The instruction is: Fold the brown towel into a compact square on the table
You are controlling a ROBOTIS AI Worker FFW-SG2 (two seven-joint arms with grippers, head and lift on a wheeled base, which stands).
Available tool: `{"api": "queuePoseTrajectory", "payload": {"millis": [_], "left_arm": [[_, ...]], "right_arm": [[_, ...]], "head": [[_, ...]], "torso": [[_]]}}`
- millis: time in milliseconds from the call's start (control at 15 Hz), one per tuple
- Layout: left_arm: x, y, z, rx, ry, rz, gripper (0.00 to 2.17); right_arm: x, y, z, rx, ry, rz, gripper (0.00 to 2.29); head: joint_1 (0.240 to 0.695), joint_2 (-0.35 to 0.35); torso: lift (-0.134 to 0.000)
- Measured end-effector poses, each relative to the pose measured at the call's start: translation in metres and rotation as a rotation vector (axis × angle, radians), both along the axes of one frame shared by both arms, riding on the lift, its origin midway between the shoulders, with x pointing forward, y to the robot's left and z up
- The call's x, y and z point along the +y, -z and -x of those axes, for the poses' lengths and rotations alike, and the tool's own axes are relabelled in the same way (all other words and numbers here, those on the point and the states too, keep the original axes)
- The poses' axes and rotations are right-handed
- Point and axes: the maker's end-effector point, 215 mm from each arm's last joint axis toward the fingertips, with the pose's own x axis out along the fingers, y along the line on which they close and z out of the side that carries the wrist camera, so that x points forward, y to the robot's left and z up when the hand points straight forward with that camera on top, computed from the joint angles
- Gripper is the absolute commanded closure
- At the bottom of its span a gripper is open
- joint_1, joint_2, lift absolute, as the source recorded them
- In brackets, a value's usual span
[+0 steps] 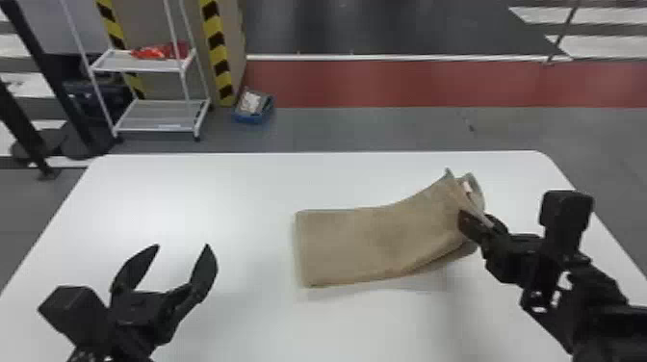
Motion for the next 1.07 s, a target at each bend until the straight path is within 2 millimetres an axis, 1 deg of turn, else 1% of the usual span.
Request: {"api": "queuePoseTrajectory", "payload": {"millis": [67, 133, 200, 267, 400, 467, 533, 600, 667, 733, 800, 867, 933, 1000, 1067], "left_arm": [[0.000, 0.000, 0.000, 0.000, 0.000, 0.000, 0.07], [0.000, 0.000, 0.000, -0.001, 0.000, 0.000, 0.07], [0.000, -0.001, 0.000, -0.002, -0.001, 0.000, 0.07], [0.001, -0.001, 0.000, -0.002, -0.002, -0.001, 0.07], [0.001, 0.000, 0.001, 0.000, -0.002, -0.001, 0.07], [0.001, 0.000, 0.001, 0.000, -0.001, -0.001, 0.07], [0.000, 0.000, 0.001, 0.001, -0.001, 0.000, 0.07], [0.000, 0.000, 0.001, 0.001, -0.001, 0.000, 0.07], [0.000, 0.001, 0.002, 0.001, -0.001, 0.000, 0.07], [0.000, 0.001, 0.002, 0.001, 0.000, 0.000, 0.07], [0.000, 0.001, 0.002, 0.002, 0.000, 0.000, 0.07], [0.000, 0.002, 0.002, 0.004, 0.000, 0.000, 0.07], [0.000, 0.003, 0.002, 0.005, -0.001, 0.000, 0.07], [0.000, 0.004, 0.002, 0.007, -0.001, 0.001, 0.07], [0.000, 0.004, 0.001, 0.007, -0.001, 0.001, 0.07]], "right_arm": [[0.013, -0.015, 0.003, -0.027, -0.021, 0.000, 1.03], [0.030, -0.029, 0.008, -0.053, -0.051, -0.002, 1.03], [0.055, -0.043, 0.014, -0.080, -0.094, -0.004, 1.03], [0.082, -0.052, 0.020, -0.098, -0.138, -0.003, 1.03], [0.135, -0.060, 0.028, -0.115, -0.218, 0.018, 1.03], [0.155, -0.061, 0.029, -0.121, -0.247, 0.033, 1.03], [0.176, -0.056, 0.031, -0.116, -0.276, 0.054, 1.03], [0.192, -0.048, 0.031, -0.106, -0.297, 0.076, 0.99], [0.210, -0.035, 0.033, -0.088, -0.327, 0.100, 0.66], [0.226, -0.021, 0.036, -0.066, -0.355, 0.125, 0.21], [0.237, -0.010, 0.039, -0.047, -0.377, 0.143, 0.00], [0.245, 0.002, 0.043, -0.028, -0.394, 0.154, 0.01], [0.249, 0.007, 0.045, -0.020, -0.400, 0.156, 0.02], [0.252, 0.005, 0.044, -0.030, -0.399, 0.150, 0.05], [0.254, -0.001, 0.042, -0.055, -0.396, 0.140, 0.09]], "head": [[0.695, 0.014], [0.695, 0.029], [0.695, 0.072], [0.695, 0.095], [0.695, 0.145], [0.695, 0.190], [0.695, 0.211], [0.695, 0.226], [0.695, 0.241], [0.695, 0.272], [0.695, 0.283], [0.695, 0.293], [0.695, 0.300], [0.695, 0.305], [0.695, 0.307]], "torso": [[-0.118], [-0.118], [-0.118], [-0.118], [-0.118], [-0.118], [-0.118], [-0.118], [-0.118], [-0.118], [-0.118], [-0.118], [-0.118], [-0.118], [-0.118]]}}
